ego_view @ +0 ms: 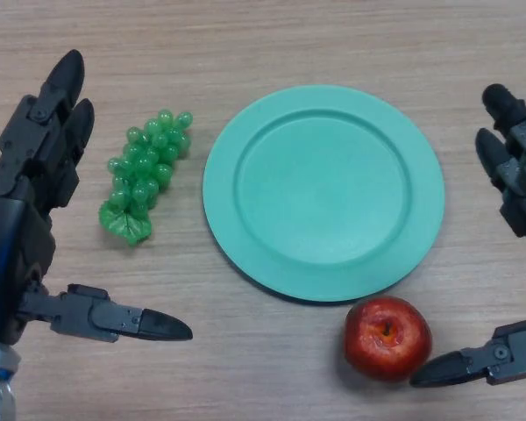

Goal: Pick up the red apple and place it on the plate

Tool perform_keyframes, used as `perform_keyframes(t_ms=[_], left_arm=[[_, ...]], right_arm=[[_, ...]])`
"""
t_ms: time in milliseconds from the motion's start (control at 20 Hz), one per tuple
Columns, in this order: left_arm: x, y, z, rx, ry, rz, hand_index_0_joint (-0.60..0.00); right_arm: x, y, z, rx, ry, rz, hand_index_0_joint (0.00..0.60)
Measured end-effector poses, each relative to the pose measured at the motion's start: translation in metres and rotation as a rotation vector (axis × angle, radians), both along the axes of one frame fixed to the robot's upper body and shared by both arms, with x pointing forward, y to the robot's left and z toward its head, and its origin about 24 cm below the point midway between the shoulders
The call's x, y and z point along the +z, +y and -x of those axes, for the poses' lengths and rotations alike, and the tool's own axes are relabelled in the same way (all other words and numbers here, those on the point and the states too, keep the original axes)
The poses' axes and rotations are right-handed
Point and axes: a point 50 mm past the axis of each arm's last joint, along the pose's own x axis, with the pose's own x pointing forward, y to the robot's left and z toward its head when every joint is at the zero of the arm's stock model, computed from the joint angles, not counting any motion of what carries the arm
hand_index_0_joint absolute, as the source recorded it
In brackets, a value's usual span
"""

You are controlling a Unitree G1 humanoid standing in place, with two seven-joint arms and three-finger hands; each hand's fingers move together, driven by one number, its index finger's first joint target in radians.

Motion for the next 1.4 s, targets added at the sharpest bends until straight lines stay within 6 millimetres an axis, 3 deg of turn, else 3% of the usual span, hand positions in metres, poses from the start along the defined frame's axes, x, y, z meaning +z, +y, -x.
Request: perform_keyframes(t_ms=[600, 700, 900, 1150, 1400], left_arm=[[-0.002, 0.002, 0.001, 0.013, 0.006, 0.016, 0.0], [-0.002, 0.002, 0.0, 0.018, 0.005, 0.014, 0.0], [-0.002, 0.005, -0.005, 0.067, -0.001, 0.027, 0.0], [-0.004, 0.0, -0.006, 0.061, 0.006, 0.005, 0.0], [-0.005, -0.003, -0.006, 0.048, 0.009, 0.006, 0.0]], right_arm=[[-0.006, -0.002, 0.001, -0.014, 0.029, 0.008, 0.0], [-0.016, 0.001, 0.001, 0.0, 0.031, 0.027, 0.0], [-0.053, 0.011, -0.003, 0.028, 0.12, -0.01, 0.0], [-0.089, 0.017, -0.012, -0.109, 0.027, 0.113, 0.0], [-0.113, 0.012, -0.019, -0.217, 0.082, 0.153, 0.0]])
